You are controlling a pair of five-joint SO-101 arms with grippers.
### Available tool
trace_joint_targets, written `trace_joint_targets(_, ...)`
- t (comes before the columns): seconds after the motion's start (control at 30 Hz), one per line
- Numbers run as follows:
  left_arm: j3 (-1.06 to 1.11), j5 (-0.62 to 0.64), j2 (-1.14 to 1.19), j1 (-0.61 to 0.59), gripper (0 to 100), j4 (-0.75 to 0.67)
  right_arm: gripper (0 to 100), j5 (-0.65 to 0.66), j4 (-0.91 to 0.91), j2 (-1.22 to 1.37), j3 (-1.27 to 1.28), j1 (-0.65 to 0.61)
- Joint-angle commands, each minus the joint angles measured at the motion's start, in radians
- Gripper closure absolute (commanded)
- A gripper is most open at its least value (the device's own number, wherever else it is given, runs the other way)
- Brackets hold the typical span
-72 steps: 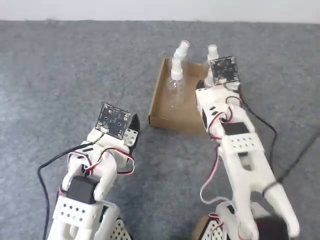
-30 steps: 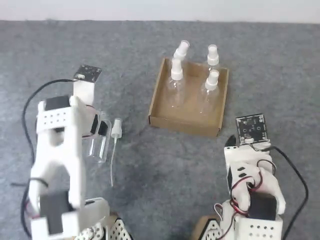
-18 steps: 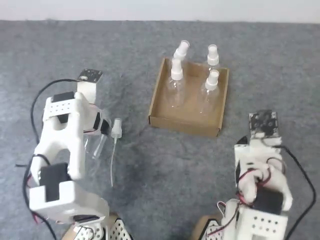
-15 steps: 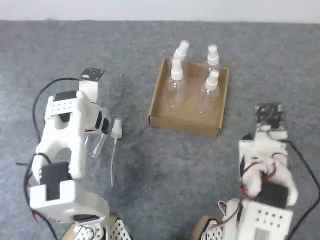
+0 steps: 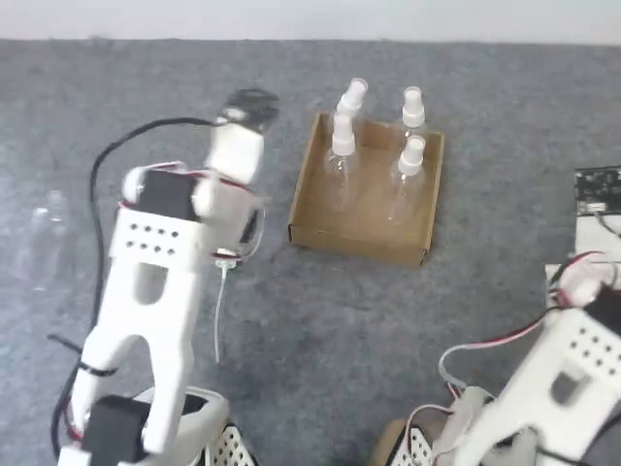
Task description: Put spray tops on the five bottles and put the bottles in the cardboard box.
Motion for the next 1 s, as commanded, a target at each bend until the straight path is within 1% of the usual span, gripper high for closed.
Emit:
trace_joint_targets(0.0, -0.166, 0.026, 0.014, 0.041, 96, 0.078, 82.5, 0.075, -0.008, 0.096, -0.086, 0.073)
trace_joint_targets(0.03, -0.182, 0.005, 0.02, -0.021, 94, 0.081, 82.5, 0.087, -0.01, 0.124, -0.098, 0.088)
trace_joint_targets(0.07, -0.203, -0.035, 0.015, -0.115, 91, 0.077, 82.5, 0.097, -0.01, 0.142, -0.106, 0.102)
trace_joint_targets(0.1, -0.242, -0.095, 0.011, -0.244, 88, 0.055, 82.5, 0.11, -0.01, 0.159, -0.11, 0.113)
trace_joint_targets(0.17, -0.344, -0.221, 0.023, -0.571, 81, -0.043, 82.4, 0.149, -0.01, 0.183, -0.11, 0.122)
trace_joint_targets(0.2, -0.384, -0.255, 0.046, -0.713, 79, -0.094, 82.4, 0.161, -0.01, 0.183, -0.109, 0.124)
trace_joint_targets(0.23, -0.406, -0.269, 0.08, -0.818, 78, -0.124, 82.4, 0.167, -0.01, 0.186, -0.107, 0.124)
trace_joint_targets(0.27, -0.423, -0.296, 0.124, -0.887, 78, -0.127, 82.4, 0.166, -0.01, 0.183, -0.107, 0.119)
trace_joint_targets(0.33, -0.432, -0.391, 0.221, -0.97, 78, -0.13, 82.4, 0.166, -0.008, 0.182, -0.109, 0.102)
trace_joint_targets(0.37, -0.443, -0.405, 0.276, -0.999, 78, -0.143, 82.4, 0.166, -0.007, 0.182, -0.112, 0.079)
trace_joint_targets(0.4, -0.461, -0.39, 0.325, -1.028, 78, -0.166, 82.4, 0.166, -0.001, 0.182, -0.11, 0.059)
trace_joint_targets(0.47, -0.487, -0.373, 0.413, -1.066, 78, -0.201, 82.4, 0.164, 0.007, 0.182, -0.091, 0.019)
trace_joint_targets(0.57, -0.489, -0.385, 0.502, -1.039, 78, -0.175, 82.8, 0.152, 0.005, 0.182, -0.061, -0.021)
trace_joint_targets(0.67, -0.486, -0.304, 0.502, -0.982, 78, -0.133, 83.1, 0.015, 0.007, 0.18, -0.061, -0.094)
trace_joint_targets(0.73, -0.45, -0.264, 0.47, -0.934, 80, -0.133, 85.7, -0.048, 0.013, 0.18, -0.06, -0.171)
trace_joint_targets(0.83, -0.311, -0.238, 0.367, -0.844, 81, -0.169, 93.5, -0.114, 0.004, 0.18, -0.055, -0.28)
trace_joint_targets(0.9, -0.171, -0.19, 0.261, -0.786, 81, -0.249, 97.3, -0.152, 0.004, 0.18, -0.055, -0.344)
trace_joint_targets(0.97, -0.007, -0.144, 0.127, -0.73, 81, -0.348, 99.0, -0.178, 0.004, 0.18, -0.055, -0.392)
